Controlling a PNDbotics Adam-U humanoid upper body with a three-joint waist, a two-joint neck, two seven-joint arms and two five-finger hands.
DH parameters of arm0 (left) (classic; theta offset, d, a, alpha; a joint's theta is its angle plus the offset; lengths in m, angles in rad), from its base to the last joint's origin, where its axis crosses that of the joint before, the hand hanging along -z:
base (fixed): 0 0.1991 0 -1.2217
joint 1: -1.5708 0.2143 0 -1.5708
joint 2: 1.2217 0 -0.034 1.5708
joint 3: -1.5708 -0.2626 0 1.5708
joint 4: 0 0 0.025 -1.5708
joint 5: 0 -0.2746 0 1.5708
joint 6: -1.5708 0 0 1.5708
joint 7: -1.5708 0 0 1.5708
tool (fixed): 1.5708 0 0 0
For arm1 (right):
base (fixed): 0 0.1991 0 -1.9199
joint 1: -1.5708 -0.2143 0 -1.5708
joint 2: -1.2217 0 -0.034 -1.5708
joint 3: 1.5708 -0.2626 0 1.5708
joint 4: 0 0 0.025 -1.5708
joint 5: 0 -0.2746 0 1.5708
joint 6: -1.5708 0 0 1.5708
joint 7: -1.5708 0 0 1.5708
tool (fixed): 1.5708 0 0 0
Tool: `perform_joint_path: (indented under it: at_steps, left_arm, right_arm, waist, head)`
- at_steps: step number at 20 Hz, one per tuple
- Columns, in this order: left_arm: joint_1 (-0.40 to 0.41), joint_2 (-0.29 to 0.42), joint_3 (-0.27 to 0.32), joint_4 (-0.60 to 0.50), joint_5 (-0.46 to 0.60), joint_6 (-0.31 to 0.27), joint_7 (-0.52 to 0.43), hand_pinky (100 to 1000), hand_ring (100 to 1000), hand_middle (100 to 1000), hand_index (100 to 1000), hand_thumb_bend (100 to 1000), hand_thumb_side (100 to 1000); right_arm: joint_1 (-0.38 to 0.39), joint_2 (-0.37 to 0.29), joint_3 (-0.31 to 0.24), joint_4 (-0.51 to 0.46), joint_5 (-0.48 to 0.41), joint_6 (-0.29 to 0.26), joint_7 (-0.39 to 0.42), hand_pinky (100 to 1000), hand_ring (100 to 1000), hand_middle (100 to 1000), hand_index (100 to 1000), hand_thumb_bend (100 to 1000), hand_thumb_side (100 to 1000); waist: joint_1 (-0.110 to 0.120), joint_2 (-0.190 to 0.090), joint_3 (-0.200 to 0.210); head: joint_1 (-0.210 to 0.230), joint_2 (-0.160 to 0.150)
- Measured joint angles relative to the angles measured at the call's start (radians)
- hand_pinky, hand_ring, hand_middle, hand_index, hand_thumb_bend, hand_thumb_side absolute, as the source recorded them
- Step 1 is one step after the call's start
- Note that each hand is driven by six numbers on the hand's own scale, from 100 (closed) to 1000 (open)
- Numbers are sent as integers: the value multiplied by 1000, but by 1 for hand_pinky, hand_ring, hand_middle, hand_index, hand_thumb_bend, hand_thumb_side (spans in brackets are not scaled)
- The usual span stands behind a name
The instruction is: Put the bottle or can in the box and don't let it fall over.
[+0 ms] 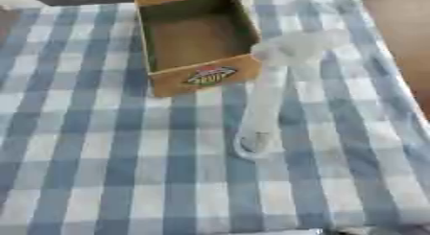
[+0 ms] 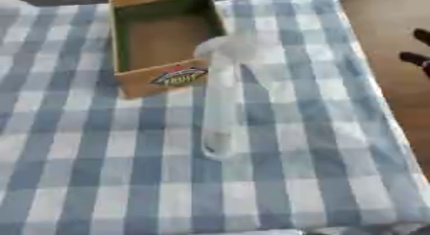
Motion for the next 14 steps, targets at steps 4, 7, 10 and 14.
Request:
perform_joint_path:
  at_steps: [4,7,10,14]
  left_arm:
    - [0,0,0,0,0,0,0,1000,507,711,862,644,406]
    - [0,0,0,0,0,0,0,1000,508,711,862,645,406]
    - [0,0,0,0,0,0,0,1000,508,711,862,645,406]
    - [0,0,0,0,0,0,0,1000,508,711,862,646,406]
  right_arm:
    - [0,0,0,0,0,-1,0,803,947,1000,890,100,721]
    - [0,0,0,0,0,-1,0,803,946,1000,890,100,720]
    - [1,0,0,0,0,-2,0,803,950,1000,894,100,724]
    - [11,0,0,0,3,-5,9,803,957,1000,901,100,731]
  waist:
    - [0,0,0]
    - [-1,0,0]
    - [-2,0,0]
    - [-3,0,0]
  head:
    - [0,-7]
    - [0,-8]
    - [0,-8]
    - [1,-8]
